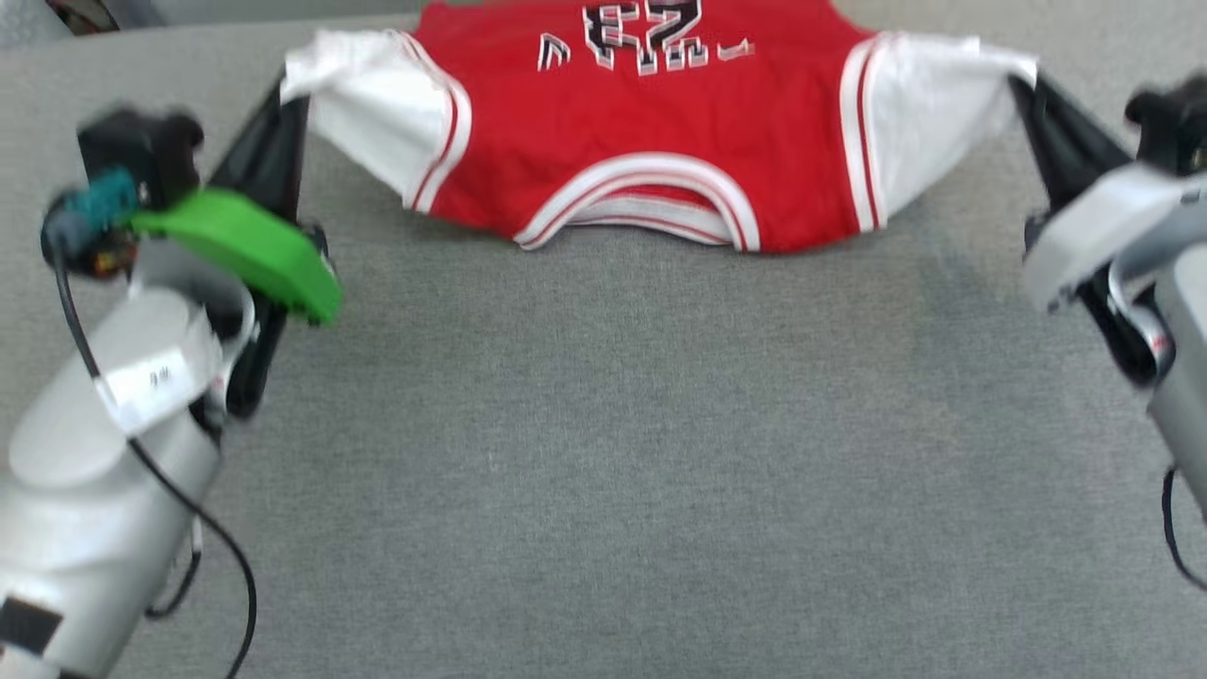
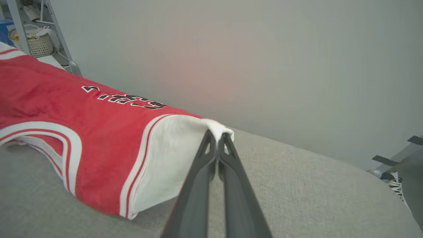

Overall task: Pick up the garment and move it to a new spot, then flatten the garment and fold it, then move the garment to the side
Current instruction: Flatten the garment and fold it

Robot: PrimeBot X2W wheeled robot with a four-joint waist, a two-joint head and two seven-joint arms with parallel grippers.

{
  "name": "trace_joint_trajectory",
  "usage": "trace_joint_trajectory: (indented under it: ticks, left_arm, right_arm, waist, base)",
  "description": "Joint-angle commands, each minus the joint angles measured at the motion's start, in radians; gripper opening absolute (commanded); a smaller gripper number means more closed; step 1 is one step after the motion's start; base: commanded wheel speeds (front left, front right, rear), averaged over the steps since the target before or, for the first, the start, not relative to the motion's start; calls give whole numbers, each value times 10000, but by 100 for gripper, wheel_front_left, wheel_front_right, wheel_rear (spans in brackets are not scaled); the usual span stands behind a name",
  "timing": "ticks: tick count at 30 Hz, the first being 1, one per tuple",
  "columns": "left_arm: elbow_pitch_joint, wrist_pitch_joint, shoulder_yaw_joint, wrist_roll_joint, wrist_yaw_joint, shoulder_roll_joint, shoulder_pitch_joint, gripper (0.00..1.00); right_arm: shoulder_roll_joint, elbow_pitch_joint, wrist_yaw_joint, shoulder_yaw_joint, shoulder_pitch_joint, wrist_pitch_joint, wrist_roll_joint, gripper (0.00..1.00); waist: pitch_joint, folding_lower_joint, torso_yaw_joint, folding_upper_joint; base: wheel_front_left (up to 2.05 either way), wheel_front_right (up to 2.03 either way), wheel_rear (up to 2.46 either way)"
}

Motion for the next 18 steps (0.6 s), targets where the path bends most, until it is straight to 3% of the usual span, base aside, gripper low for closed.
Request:
trace_joint_trajectory:
  ticks: [1,11,18]
  left_arm:
    - [-271,-55,141,-235,173,136,537,0]
    - [-2211,-33,201,-916,1344,1004,4392,0]
    - [-2983,-11,57,-1274,1968,1080,6136,0]
  right_arm:
    - [-120,-145,-7,-49,507,-77,135,0]
    - [-628,-1518,-7,-707,4157,610,633,0]
    - [-757,-2596,-7,-1895,6496,1268,623,0]
  waist:
    - [-1049,1,115,35]
    - [-2197,1,149,35]
    - [-2527,1,277,35]
  base:
    - [0,0,0]
    - [0,0,0]
    - [0,0,0]
